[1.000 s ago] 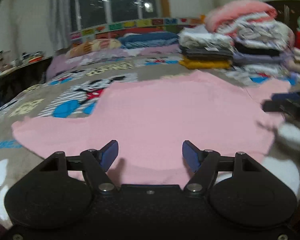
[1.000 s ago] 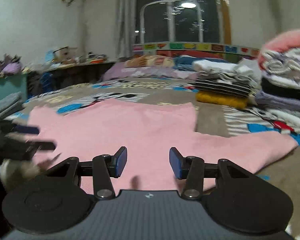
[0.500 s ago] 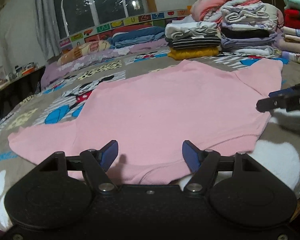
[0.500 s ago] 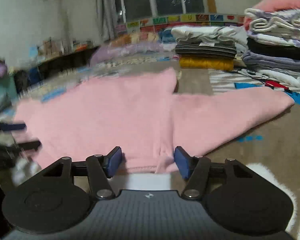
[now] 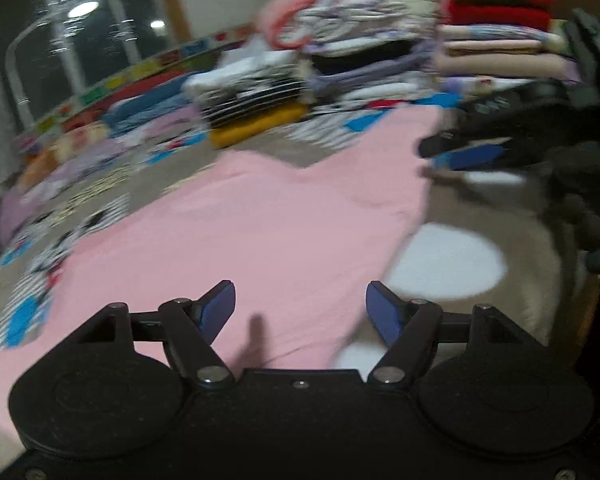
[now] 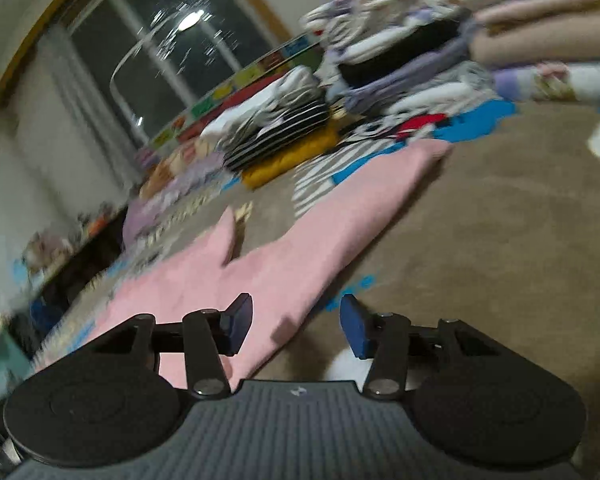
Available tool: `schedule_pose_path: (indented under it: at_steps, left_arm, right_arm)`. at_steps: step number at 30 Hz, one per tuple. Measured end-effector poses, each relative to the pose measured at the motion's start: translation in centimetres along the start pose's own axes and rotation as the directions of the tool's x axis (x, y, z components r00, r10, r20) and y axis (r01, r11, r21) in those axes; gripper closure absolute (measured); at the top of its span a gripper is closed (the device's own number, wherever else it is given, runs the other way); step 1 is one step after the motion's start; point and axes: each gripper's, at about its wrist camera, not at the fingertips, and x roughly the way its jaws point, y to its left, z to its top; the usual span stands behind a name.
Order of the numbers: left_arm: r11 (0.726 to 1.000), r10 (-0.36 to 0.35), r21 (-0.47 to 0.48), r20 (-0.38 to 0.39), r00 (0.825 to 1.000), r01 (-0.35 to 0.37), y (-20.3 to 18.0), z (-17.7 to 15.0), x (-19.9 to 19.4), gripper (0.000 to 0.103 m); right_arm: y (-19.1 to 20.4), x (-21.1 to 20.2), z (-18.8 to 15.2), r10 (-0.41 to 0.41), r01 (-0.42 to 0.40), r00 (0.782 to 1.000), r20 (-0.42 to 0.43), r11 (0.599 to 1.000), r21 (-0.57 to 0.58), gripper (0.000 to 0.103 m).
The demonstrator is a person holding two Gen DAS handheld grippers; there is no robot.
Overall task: Fold clothes
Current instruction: 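Grasp the sweatshirt side edge with the left gripper and lift it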
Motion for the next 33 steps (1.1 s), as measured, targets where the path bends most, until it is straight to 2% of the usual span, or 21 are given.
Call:
schedule_pose_path:
  at_steps: [3, 10, 12, 13, 15, 19, 25, 30, 33]
  left_arm:
    - [0.995, -0.035, 0.091, 0.017, 0.999, 0.034, -2.6, 1.6, 1.1, 0.031]
    - [0.974, -0.015, 0.228, 0.02, 1.0, 0.01, -7.4, 5.1, 5.4, 0.032]
    - [0.965, 0.005, 0.264, 0.012, 1.0, -0.008, -8.3, 5.9, 6.5, 0.036]
    - [0.958, 0.021, 0.287, 0.011, 1.0, -0.023, -8.8, 6.2, 7.2, 0.042]
    - [0.937, 0.064, 0.344, 0.013, 0.998, -0.065, -10.0, 6.7, 8.4, 0.049]
    - [0.879, 0.129, 0.458, 0.035, 0.991, -0.13, -11.9, 7.2, 10.4, 0.049]
    - [0.773, 0.212, 0.596, 0.076, 0.974, -0.215, -15.1, 8.3, 13.0, 0.056]
    - [0.743, 0.252, 0.627, 0.061, 0.966, -0.234, -16.6, 9.5, 15.4, 0.074]
    - [0.734, 0.267, 0.637, 0.05, 0.962, -0.236, -17.3, 9.8, 16.4, 0.094]
  right_arm:
    - [-1.7, -0.6, 0.5, 0.006, -0.01, 0.999, 0.043, 0.994, 0.11, 0.053]
    - [-5.5, -2.0, 1.9, 0.0, -0.044, 0.99, 0.144, 0.952, 0.302, 0.052]
    - [-6.5, -2.5, 2.3, -0.013, -0.047, 0.985, 0.174, 0.94, 0.338, 0.05]
    - [-6.9, -2.7, 2.5, -0.024, -0.047, 0.981, 0.191, 0.933, 0.356, 0.05]
    - [-7.8, -3.3, 3.0, -0.048, -0.041, 0.974, 0.221, 0.924, 0.381, 0.048]
    - [-9.0, -4.0, 3.6, -0.087, -0.036, 0.959, 0.27, 0.906, 0.422, 0.045]
    - [-9.9, -3.9, 4.0, -0.116, -0.043, 0.945, 0.306, 0.882, 0.469, 0.044]
    - [-10.5, -4.0, 4.2, -0.154, -0.037, 0.93, 0.333, 0.864, 0.502, 0.044]
    - [-11.0, -4.4, 4.2, -0.186, -0.028, 0.919, 0.349, 0.849, 0.527, 0.044]
